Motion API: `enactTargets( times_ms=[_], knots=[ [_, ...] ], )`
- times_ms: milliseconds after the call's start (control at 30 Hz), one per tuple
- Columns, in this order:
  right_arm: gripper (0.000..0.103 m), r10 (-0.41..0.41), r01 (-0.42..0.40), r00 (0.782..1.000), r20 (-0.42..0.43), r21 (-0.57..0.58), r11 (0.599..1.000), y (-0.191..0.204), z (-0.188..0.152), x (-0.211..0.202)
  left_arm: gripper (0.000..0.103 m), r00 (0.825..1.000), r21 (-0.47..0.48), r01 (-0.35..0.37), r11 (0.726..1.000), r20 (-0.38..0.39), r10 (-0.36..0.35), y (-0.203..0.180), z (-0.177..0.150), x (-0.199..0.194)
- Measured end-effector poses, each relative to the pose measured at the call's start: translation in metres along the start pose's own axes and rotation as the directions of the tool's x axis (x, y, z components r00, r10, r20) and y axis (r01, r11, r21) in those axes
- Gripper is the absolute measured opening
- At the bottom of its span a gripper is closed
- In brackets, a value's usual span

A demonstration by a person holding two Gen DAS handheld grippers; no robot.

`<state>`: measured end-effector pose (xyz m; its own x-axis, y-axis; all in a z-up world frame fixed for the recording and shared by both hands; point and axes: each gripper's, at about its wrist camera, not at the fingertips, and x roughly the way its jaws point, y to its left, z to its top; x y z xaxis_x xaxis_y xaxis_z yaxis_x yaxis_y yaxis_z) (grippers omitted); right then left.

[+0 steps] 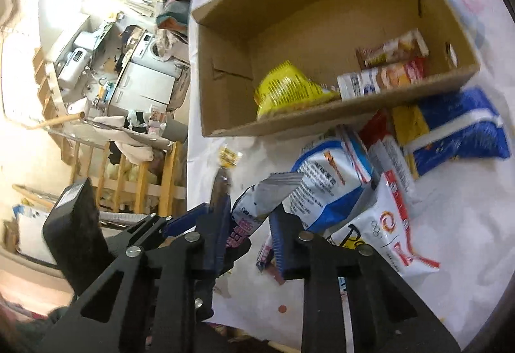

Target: Organize snacks

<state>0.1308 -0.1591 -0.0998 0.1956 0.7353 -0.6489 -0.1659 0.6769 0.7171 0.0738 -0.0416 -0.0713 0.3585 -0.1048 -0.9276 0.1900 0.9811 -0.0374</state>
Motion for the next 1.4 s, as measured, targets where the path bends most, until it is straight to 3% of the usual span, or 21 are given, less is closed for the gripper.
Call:
enactTargets(
  times_ms=[33,200,567,600,633,733,867,900,967,1000,1033,1067,1167,1233,1400],
  knots=[
    [0.018,-0.014,0.015,1.000,0.023,-0.014,1.000,0.002,0.000,-0.004,0.060,1.000,-0.002,-0.018,1.000,0.000,0.018,0.000,0.000,0.001],
    [0.017,-0.014,0.015,0.995,0.096,-0.003,1.000,-0.004,0.005,-0.026,0.058,1.000,-0.056,-0.013,0.998,-0.006,0.013,0.011,0.004,0.002],
    [0.018,-0.058,0.061,0.972,0.226,-0.004,0.998,-0.002,0.024,-0.069,0.052,0.986,-0.129,0.021,0.991,0.167,0.001,0.027,0.029,-0.041],
    [0.018,-0.061,0.063,0.971,0.233,-0.003,0.998,-0.002,0.026,-0.071,0.007,0.983,-0.129,0.031,0.991,0.185,-0.007,0.028,0.034,-0.045],
    [0.018,-0.061,0.063,0.969,0.239,-0.001,0.998,-0.002,0.029,-0.074,0.001,0.983,-0.125,-0.001,0.992,0.181,0.023,0.029,0.041,-0.047],
    [0.018,-0.071,0.070,0.964,0.257,0.016,0.997,-0.008,0.042,-0.081,0.002,0.975,-0.162,0.054,0.985,0.223,-0.017,0.042,0.059,-0.055],
    [0.018,-0.088,0.084,0.959,0.270,0.026,0.996,-0.016,0.051,-0.086,0.002,0.979,-0.175,0.039,0.984,0.203,-0.003,0.056,0.073,-0.050],
    [0.018,-0.090,0.086,0.959,0.269,0.027,0.996,-0.020,0.050,-0.085,0.007,0.982,-0.191,0.021,0.981,0.187,0.015,0.063,0.071,-0.045],
    [0.018,-0.104,0.098,0.960,0.261,0.035,0.995,-0.024,0.048,-0.083,0.036,0.992,-0.198,-0.001,0.980,0.127,0.026,0.071,0.065,-0.030],
    [0.018,-0.109,0.099,0.963,0.247,0.051,0.994,-0.027,0.046,-0.080,0.079,0.998,-0.180,-0.019,0.983,0.054,0.029,0.072,0.061,-0.014],
    [0.018,-0.110,0.098,0.965,0.236,0.062,0.993,-0.030,0.044,-0.078,0.097,0.998,-0.147,-0.038,0.988,-0.045,0.032,0.072,0.057,0.005],
    [0.018,-0.114,0.102,0.967,0.226,0.067,0.993,-0.031,0.043,-0.075,0.097,0.992,-0.104,-0.030,0.994,-0.124,0.017,0.069,0.053,0.020],
    [0.018,-0.128,0.122,0.969,0.212,0.042,0.992,-0.026,0.042,-0.071,0.097,0.969,0.050,-0.015,0.999,-0.246,0.027,0.051,0.047,0.049],
    [0.018,-0.134,0.132,0.968,0.210,0.024,0.991,-0.023,0.042,-0.070,0.097,0.949,0.189,-0.021,0.982,-0.306,0.079,0.039,0.042,0.070],
    [0.018,-0.141,0.138,0.966,0.215,0.031,0.990,-0.024,0.041,-0.073,0.097,0.887,0.323,-0.018,0.946,-0.432,0.165,0.037,0.032,0.120]
  ],
)
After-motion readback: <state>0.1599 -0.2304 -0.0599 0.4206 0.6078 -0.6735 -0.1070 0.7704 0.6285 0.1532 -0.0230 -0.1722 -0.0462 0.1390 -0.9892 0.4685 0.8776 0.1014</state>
